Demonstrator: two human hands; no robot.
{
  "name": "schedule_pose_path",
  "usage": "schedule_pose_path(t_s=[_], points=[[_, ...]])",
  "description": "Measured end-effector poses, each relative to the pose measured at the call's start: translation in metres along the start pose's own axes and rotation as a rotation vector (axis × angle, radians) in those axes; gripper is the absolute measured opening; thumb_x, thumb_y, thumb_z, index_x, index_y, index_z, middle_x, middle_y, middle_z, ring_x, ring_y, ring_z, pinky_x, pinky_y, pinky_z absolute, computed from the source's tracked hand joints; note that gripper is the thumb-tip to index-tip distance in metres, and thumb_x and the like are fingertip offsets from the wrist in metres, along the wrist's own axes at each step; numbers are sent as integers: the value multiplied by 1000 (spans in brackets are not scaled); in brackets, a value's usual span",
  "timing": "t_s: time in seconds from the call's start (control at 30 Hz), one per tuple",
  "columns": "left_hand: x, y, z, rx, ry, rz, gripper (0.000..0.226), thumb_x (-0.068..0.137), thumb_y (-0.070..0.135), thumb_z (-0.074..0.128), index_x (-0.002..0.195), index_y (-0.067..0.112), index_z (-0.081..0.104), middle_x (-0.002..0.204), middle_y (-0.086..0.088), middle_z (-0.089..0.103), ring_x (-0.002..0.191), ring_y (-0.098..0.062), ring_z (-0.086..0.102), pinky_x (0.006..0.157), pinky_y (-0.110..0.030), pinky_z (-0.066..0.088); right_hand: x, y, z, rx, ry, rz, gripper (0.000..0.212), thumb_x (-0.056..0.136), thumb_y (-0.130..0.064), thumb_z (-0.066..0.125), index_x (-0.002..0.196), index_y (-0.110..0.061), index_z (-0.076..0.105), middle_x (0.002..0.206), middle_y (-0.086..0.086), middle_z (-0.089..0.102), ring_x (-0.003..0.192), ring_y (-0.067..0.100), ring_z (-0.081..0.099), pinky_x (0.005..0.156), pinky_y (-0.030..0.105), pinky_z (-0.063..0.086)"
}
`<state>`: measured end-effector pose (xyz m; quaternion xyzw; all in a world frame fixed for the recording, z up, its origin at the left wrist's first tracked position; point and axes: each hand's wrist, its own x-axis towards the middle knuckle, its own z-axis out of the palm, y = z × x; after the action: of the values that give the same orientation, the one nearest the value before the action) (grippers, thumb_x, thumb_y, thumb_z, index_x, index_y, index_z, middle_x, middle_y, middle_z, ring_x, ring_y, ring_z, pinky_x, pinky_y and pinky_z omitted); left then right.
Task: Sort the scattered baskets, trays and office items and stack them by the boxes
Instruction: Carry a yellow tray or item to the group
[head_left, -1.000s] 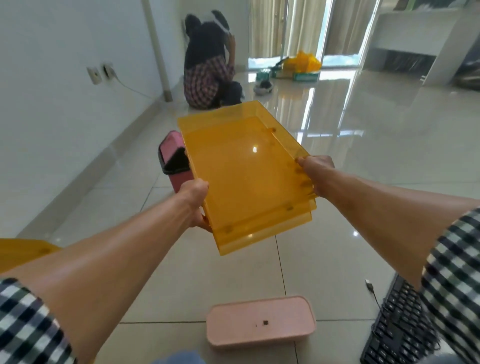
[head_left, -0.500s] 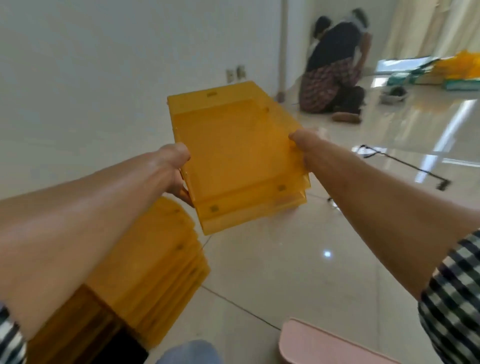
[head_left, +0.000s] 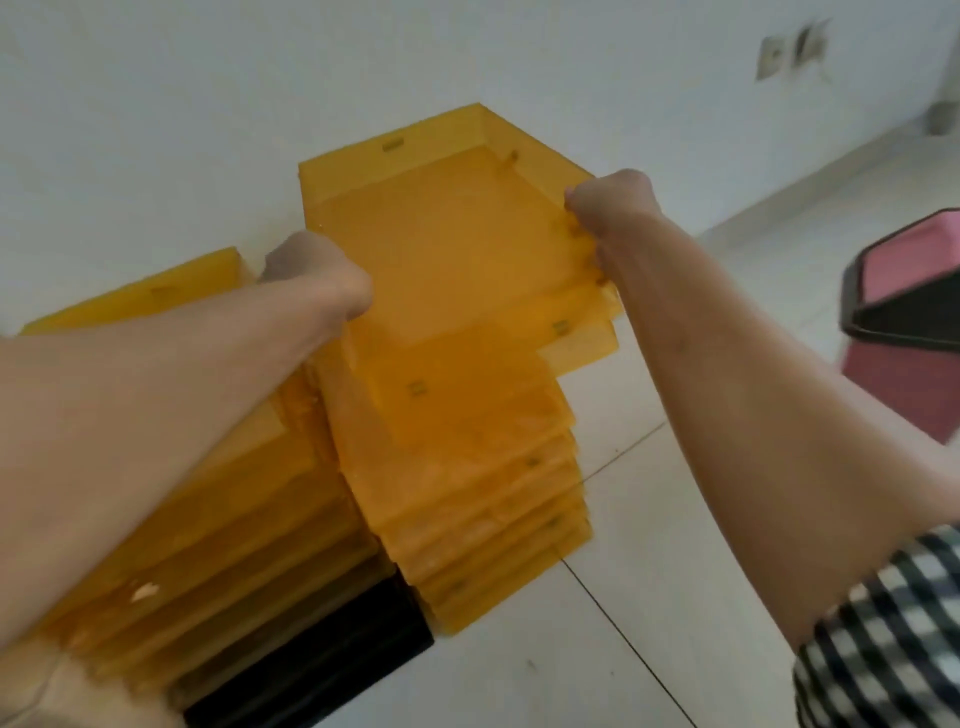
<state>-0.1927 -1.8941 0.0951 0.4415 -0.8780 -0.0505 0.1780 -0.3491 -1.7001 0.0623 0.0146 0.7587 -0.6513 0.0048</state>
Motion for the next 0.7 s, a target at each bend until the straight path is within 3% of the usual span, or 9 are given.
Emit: schedule_pose_path(t_s=[0.07, 0.13, 0.27, 0.43, 0.6, 0.7], points=[[0, -3, 0, 172, 92, 38, 14, 85, 2, 66, 97, -3, 61, 100, -18, 63, 74, -31, 59, 54, -32, 44, 1, -1, 14, 7, -32, -17, 16, 95, -24, 61, 98, -17, 46, 84, 1, 50, 70, 18, 48, 50, 31, 41], [2, -9, 3, 362, 164, 105, 42, 86, 6, 69, 123, -6, 54, 126, -24, 51, 106, -40, 58, 75, -39, 44, -7, -3, 22, 16, -38, -34, 15, 94, -22, 57, 88, -14, 47, 83, 2, 51, 71, 19, 51, 54, 33, 45], [5, -16, 5, 683, 230, 143, 19, 86, 13, 67, 99, 2, 56, 125, -26, 48, 116, -42, 47, 99, -45, 36, -15, 2, 34, -2, -31, -50, 24, 94, -18, 52, 74, -19, 40, 84, 3, 54, 73, 19, 55, 63, 32, 52], [5, -29, 4, 862, 149, 136, 15, 85, 17, 61, 96, 8, 56, 126, -23, 51, 120, -39, 45, 104, -43, 27, -31, 10, 46, -84, -78, -68, 22, 95, -20, 53, 75, -18, 45, 86, 4, 59, 80, 26, 61, 75, 40, 58], [1, -49, 17, 943, 111, 172, 28, 91, 18, 51, 116, 11, 62, 126, -19, 50, 117, -35, 43, 95, -40, 28, -40, 26, 63, -178, -57, -97, 22, 98, -24, 53, 77, -17, 50, 85, 5, 61, 80, 27, 63, 69, 37, 58], [4, -55, 22, 923, 139, 201, 30, 95, 16, 45, 117, 11, 63, 128, -19, 48, 119, -37, 39, 97, -42, 27, -40, 28, 64, -142, -26, -119, 27, 99, -34, 58, 78, -17, 54, 81, 1, 60, 75, 23, 61, 63, 33, 52]])
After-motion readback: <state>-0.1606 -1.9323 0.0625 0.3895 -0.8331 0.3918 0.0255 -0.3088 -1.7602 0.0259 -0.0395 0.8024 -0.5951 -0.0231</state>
